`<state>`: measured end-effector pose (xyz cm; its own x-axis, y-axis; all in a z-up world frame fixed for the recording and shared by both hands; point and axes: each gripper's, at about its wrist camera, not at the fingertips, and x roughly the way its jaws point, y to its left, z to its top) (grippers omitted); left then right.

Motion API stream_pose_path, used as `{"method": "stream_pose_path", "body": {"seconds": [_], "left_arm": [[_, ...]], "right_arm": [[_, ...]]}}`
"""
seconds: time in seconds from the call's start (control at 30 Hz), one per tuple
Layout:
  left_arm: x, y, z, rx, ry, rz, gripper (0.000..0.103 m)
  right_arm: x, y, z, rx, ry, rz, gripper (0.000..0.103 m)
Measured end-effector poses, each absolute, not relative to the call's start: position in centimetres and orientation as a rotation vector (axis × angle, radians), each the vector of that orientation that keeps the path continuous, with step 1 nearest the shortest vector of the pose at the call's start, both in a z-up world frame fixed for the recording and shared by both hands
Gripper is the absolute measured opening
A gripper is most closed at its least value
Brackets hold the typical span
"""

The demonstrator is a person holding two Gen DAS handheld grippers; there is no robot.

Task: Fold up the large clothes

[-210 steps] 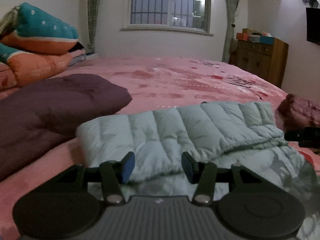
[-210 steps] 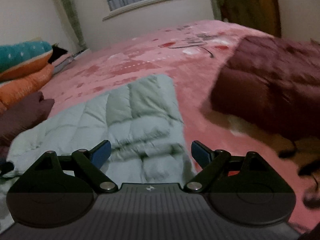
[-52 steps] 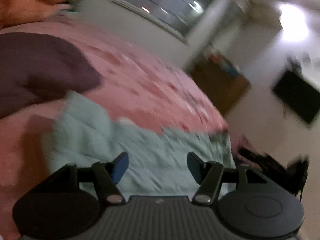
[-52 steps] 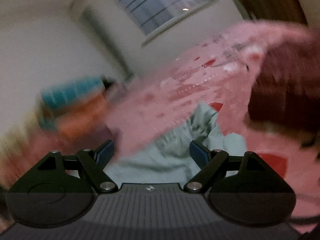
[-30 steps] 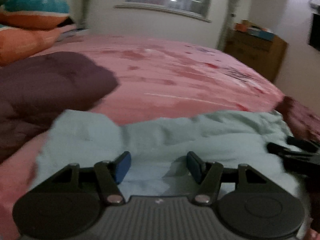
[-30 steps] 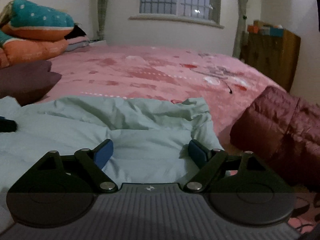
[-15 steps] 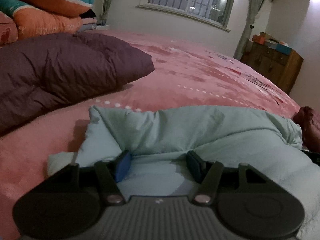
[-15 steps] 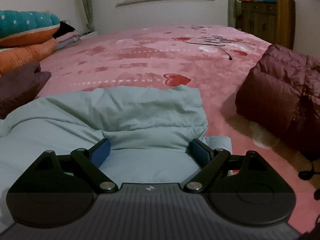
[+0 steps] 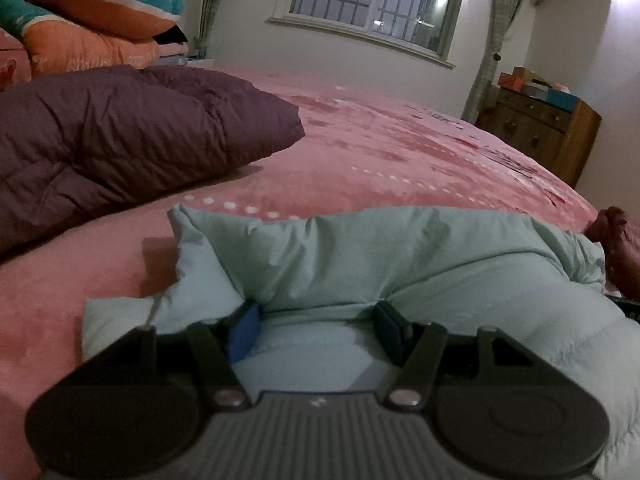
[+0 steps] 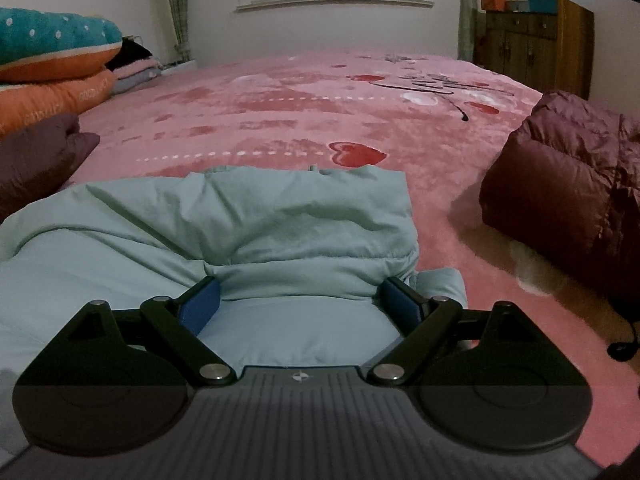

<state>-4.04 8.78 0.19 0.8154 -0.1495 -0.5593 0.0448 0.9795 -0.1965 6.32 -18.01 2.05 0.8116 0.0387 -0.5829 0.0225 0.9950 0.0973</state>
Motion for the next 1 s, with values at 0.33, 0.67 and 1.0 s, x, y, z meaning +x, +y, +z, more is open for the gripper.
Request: {"method": "stream_pose_path", "body": {"seconds": [0.33,0.67,1.0], "left_arm": [[-5.0,8.6,2.1,-0.163,0.614,-0.076,0.079],[-10.0,13.6,8.1,-0.342,0.551,-0.012,0.088],[-14.8,15.2,10.3,-0.396,0.547,0.020,0.091]], "right_arm": [[3.8,-18.7,3.7,0.159,0.568,0.018,0.103],[-3.9,-23.9,6.7,0.365,0.502,-0.017,0.103],[-9.6,-24.5,7.0,0.440,0.532,-0.114,0.103]]}}
